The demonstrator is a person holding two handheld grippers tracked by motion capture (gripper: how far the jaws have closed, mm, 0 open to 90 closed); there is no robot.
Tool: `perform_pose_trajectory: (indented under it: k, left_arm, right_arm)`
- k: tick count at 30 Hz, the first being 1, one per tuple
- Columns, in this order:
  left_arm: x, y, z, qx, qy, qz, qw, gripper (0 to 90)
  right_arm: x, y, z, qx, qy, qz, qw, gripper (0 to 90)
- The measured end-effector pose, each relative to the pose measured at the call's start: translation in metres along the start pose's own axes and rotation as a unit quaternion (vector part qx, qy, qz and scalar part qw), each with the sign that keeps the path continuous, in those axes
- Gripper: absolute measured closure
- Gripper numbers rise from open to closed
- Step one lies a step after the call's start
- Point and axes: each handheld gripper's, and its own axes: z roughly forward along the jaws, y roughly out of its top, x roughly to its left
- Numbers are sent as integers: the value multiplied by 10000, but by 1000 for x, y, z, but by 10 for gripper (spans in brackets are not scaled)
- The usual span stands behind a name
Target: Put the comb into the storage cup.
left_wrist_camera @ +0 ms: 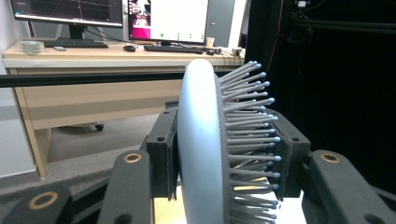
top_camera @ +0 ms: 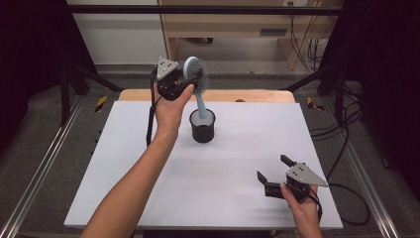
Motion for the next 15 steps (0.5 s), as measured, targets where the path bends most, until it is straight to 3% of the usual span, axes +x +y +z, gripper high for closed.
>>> perform_pose_trajectory:
  k: [15]
  left_arm:
    - [4, -13, 7, 114, 82, 27, 9999, 519]
  right_arm:
    - [0, -1, 0, 4, 27, -9, 10000, 27]
